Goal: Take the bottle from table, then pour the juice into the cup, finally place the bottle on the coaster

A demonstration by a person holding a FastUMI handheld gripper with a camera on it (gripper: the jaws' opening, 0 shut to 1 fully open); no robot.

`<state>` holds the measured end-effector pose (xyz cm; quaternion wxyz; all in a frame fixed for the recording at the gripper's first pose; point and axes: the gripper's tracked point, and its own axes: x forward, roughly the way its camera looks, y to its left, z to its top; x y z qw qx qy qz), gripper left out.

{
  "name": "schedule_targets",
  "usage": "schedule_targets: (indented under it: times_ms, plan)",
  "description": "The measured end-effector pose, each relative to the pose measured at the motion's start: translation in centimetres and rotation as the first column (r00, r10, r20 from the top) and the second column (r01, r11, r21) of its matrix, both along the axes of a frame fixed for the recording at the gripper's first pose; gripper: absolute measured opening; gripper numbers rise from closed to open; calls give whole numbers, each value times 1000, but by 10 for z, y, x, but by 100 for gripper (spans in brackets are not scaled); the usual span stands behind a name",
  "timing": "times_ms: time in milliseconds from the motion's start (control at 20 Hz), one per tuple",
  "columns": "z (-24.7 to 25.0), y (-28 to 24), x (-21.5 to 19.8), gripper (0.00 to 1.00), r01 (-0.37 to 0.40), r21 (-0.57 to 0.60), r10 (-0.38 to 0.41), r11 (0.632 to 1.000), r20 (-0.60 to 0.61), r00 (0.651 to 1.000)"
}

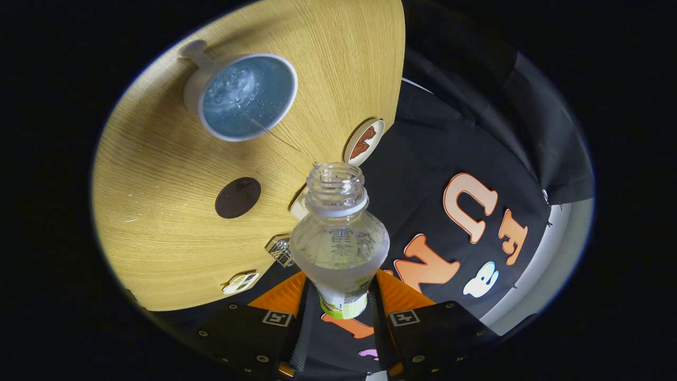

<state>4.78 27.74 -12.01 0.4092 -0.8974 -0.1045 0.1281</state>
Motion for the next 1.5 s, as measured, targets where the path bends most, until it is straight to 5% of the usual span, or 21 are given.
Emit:
schedule_targets:
  times_ms: [800,1500]
  plan:
    - [2,1,0,52,-13,-17,13,1000,-3,1000]
    - [-18,-14,-1,52,48,117,-37,992,-93,995]
